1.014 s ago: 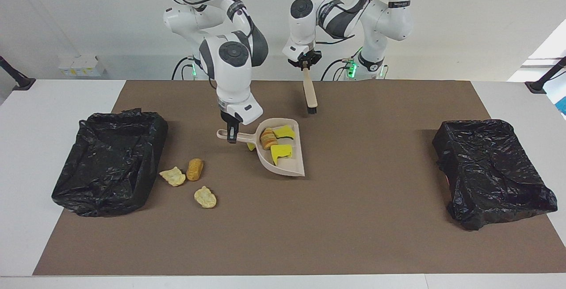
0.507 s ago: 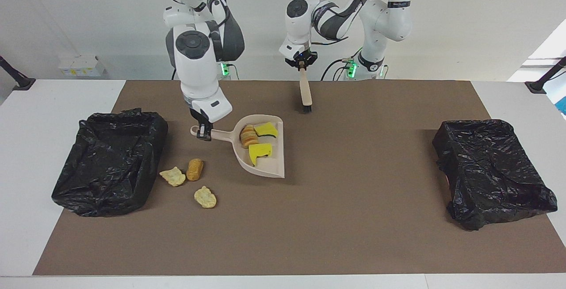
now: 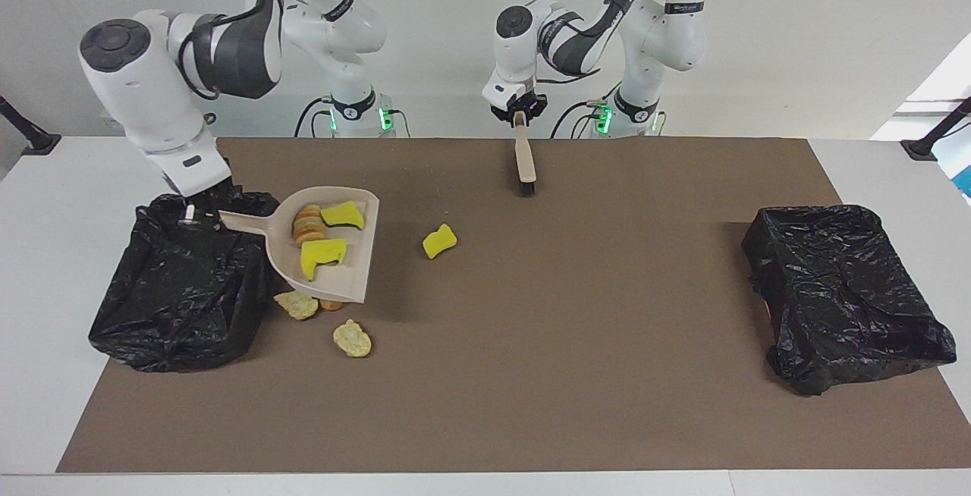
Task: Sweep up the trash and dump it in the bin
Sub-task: 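Carry the dustpan toward the black bag with the right gripper, then tip the dustpan over the black bag with the right gripper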
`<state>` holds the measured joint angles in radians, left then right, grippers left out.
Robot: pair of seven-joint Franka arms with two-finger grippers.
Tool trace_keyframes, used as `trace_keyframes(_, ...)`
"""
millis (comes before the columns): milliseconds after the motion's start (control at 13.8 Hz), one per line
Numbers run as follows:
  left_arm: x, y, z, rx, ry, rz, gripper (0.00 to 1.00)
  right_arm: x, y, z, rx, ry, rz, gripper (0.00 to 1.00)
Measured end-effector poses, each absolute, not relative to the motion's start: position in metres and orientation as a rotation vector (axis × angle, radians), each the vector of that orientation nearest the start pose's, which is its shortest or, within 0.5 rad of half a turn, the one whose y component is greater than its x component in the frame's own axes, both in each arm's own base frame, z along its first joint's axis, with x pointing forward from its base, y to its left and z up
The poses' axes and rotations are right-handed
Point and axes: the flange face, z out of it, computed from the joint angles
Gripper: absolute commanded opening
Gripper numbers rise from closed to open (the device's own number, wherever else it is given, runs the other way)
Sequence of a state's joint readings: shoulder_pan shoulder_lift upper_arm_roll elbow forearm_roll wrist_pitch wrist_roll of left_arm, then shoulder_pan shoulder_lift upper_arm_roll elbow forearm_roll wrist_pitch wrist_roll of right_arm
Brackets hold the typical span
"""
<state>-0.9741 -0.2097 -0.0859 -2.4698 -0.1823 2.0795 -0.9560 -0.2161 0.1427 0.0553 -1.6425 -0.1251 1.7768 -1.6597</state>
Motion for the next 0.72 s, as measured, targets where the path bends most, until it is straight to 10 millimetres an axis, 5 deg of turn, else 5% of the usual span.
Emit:
trace_keyframes(362,0.31,-0.355,0.439,-3.095,0.066,0.15,0.93,0.583,-0.199,0.54,-2.494,-2.145,0.182,0.0)
trace_keyframes(724,0.423,-0.269,0.524,-3.111,0.254,0.0,1.0,0.576,-0.242,0.548,-2.596,-2.214,0.337,0.0)
